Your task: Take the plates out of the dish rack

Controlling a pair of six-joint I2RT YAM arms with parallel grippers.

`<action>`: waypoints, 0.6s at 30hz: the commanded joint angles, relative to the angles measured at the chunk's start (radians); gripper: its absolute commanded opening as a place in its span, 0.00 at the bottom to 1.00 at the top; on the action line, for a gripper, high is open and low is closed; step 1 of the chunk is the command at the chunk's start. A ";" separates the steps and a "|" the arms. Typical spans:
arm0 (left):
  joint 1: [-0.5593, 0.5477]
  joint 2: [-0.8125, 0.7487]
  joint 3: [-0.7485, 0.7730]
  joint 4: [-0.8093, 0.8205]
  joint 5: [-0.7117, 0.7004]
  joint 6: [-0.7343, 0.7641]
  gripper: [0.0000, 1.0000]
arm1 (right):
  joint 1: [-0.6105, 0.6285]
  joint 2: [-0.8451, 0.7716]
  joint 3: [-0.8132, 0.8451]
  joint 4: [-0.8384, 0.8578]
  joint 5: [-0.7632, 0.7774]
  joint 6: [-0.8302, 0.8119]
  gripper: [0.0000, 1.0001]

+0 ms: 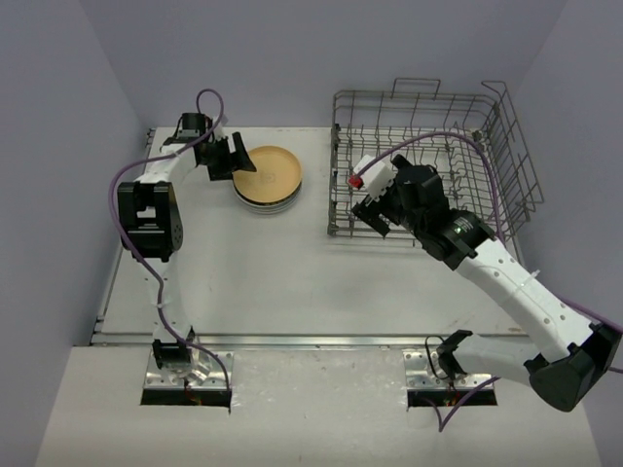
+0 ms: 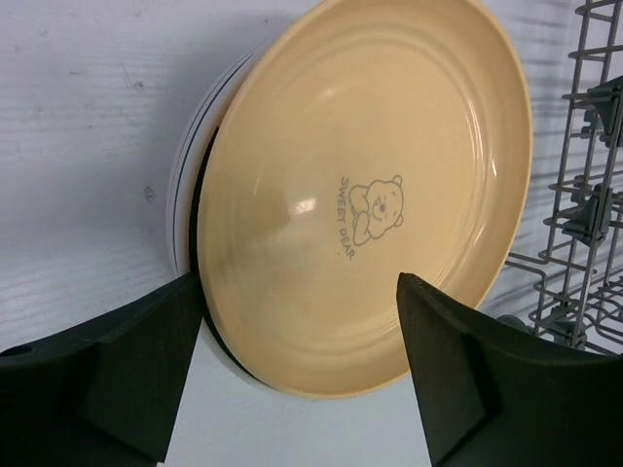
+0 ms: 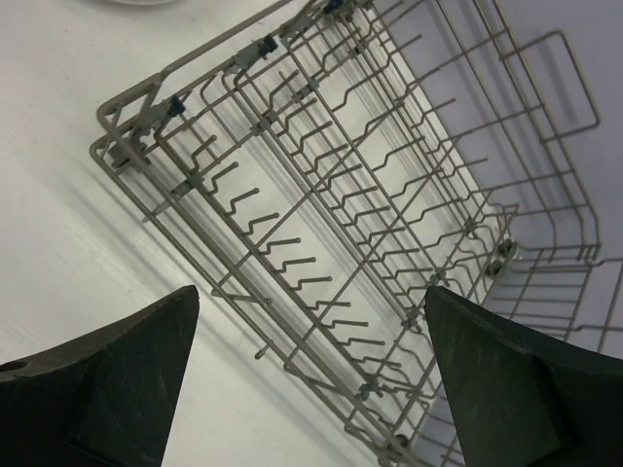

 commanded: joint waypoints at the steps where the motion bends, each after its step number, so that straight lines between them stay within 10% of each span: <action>1: 0.014 -0.130 0.104 -0.056 -0.053 0.026 0.80 | -0.064 -0.005 0.089 -0.016 -0.079 0.199 0.99; 8: 0.013 -0.362 0.098 -0.139 -0.115 0.130 1.00 | -0.306 -0.061 0.132 -0.068 -0.250 0.441 0.99; 18: 0.014 -0.910 -0.527 -0.027 -0.105 0.283 1.00 | -0.574 -0.164 -0.167 -0.059 -0.456 0.571 0.99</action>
